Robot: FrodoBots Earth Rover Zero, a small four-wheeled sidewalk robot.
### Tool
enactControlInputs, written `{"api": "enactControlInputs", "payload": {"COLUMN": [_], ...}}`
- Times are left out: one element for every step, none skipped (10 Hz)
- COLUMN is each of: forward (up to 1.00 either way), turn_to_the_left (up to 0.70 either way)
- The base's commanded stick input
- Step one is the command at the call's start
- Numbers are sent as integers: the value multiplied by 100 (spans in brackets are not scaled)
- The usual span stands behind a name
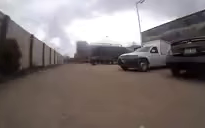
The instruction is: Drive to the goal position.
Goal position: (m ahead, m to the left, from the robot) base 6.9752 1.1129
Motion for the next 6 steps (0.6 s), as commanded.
{"api": "enactControlInputs", "payload": {"forward": [100,100,100,100,100,100], "turn_to_the_left": [27,27,27,27,27,27]}}
